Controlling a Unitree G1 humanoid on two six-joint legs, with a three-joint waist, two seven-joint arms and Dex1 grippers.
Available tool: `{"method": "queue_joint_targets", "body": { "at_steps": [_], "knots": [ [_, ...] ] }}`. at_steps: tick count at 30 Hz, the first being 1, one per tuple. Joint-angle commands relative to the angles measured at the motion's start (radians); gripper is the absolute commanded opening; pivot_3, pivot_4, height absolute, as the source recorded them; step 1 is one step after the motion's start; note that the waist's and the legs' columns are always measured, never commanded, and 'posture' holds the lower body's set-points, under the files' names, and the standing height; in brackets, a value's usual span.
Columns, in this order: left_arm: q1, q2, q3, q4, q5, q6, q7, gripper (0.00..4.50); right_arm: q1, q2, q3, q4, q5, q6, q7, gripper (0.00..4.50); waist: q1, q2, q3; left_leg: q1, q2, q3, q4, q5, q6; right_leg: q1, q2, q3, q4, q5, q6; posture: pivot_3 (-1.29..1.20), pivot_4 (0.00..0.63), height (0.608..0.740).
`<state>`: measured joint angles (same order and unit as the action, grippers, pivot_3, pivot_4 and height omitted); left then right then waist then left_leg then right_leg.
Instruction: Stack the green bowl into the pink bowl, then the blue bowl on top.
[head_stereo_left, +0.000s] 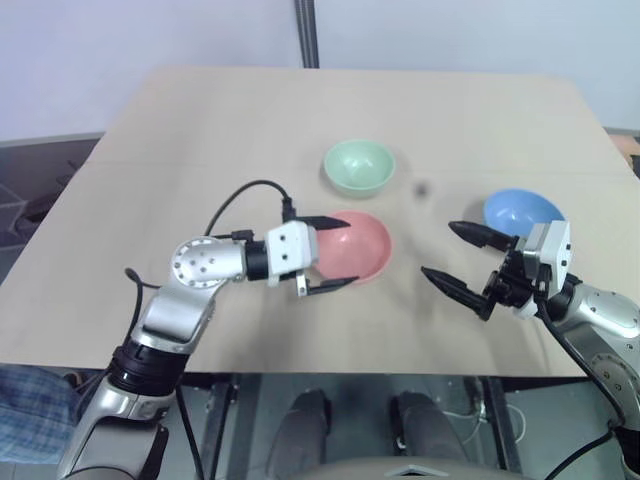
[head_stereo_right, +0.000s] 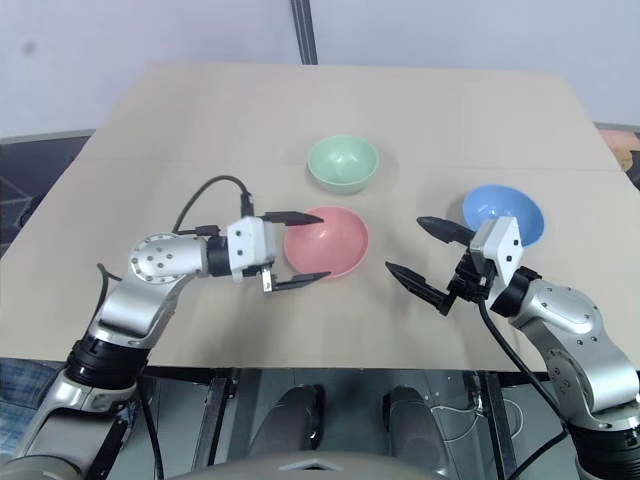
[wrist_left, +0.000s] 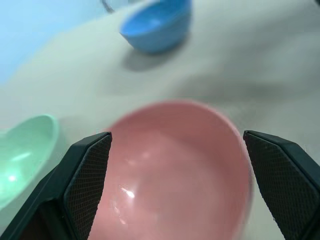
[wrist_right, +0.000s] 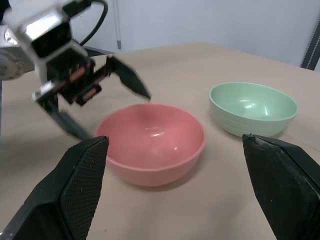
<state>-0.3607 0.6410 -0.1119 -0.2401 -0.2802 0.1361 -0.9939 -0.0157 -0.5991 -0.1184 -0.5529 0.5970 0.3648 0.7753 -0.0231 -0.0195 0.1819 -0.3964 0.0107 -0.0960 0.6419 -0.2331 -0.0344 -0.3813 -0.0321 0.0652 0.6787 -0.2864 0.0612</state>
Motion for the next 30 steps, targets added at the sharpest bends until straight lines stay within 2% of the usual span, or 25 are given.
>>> {"method": "queue_joint_targets", "body": {
  "at_steps": [1,8,10,12,15,19,22,25,30],
  "knots": [
    [0.048,0.001,0.11,-0.098,-0.12,0.136,0.066,4.46,-0.003,-0.008,-0.024,-0.019,0.01,-0.019,0.008,4.5,-0.004,0.0,0.0,0.0,0.0,0.0,0.0,0.0,0.0,0.0,0.0,0.0,0.0,0.0,0.0,0.0,0.15,0.74],
    [0.19,-0.003,0.314,-0.183,-0.302,0.303,0.171,4.46,-0.034,-0.041,-0.029,0.042,-0.007,-0.001,0.025,4.5,-0.012,0.0,0.0,0.0,0.0,0.0,0.0,0.0,0.0,0.0,0.0,0.0,0.0,0.0,0.0,0.0,0.15,0.74],
    [0.223,0.003,0.362,-0.204,-0.352,0.341,0.188,4.46,-0.074,-0.039,-0.022,0.09,-0.06,-0.006,-0.017,4.5,-0.013,0.0,0.0,0.001,0.0,0.0,0.0,0.0,0.0,0.001,0.0,0.0,0.0,0.0,0.0,0.0,0.15,0.74],
    [0.264,0.026,0.383,-0.225,-0.376,0.365,0.174,4.46,-0.122,-0.042,-0.002,0.127,-0.114,0.08,-0.11,4.5,-0.013,0.0,0.0,0.001,0.0,0.0,0.001,0.0,0.0,0.001,0.0,0.0,0.0,0.0,0.0,0.0,0.15,0.74],
    [0.326,0.055,0.418,-0.258,-0.421,0.389,0.147,4.46,-0.18,-0.063,0.066,0.17,-0.194,0.068,-0.094,4.5,-0.015,0.0,0.0,0.001,0.0,0.001,0.001,0.0,0.0,0.0,0.0,0.001,0.0,0.0,0.0,0.0,0.15,0.74],
    [0.363,0.073,0.443,-0.266,-0.435,0.387,0.145,4.46,-0.319,-0.066,0.151,0.271,-0.255,0.063,-0.048,4.5,-0.015,0.001,0.001,0.001,0.0,0.0,0.0,0.0,0.0,0.0,0.0,0.0,0.0,0.0,0.0,0.0,0.15,0.74],
    [0.385,0.076,0.455,-0.282,-0.456,0.39,0.142,4.46,-0.463,-0.04,0.215,0.384,-0.301,0.099,-0.042,4.5,-0.018,0.001,0.001,0.001,0.0,0.002,0.001,0.0,0.0,0.0,-0.001,0.002,0.0,0.0,0.0,0.0,0.15,0.74],
    [0.4,0.081,0.476,-0.3,-0.494,0.401,0.132,4.46,-0.559,-0.016,0.286,0.456,-0.375,0.058,-0.022,4.5,-0.018,0.002,0.001,0.001,0.0,0.001,0.0,0.0,0.0,0.0,0.0,0.001,0.0,0.0,0.0,0.0,0.15,0.74],
    [0.427,0.107,0.484,-0.307,-0.516,0.409,0.107,4.46,-0.741,0.072,0.393,0.607,-0.486,0.068,-0.027,4.5,-0.02,0.002,0.002,-0.001,0.0,0.002,-0.001,0.0,0.0,-0.002,-0.001,0.001,0.0,0.0,0.0,0.0,0.15,0.74]
  ]
}}
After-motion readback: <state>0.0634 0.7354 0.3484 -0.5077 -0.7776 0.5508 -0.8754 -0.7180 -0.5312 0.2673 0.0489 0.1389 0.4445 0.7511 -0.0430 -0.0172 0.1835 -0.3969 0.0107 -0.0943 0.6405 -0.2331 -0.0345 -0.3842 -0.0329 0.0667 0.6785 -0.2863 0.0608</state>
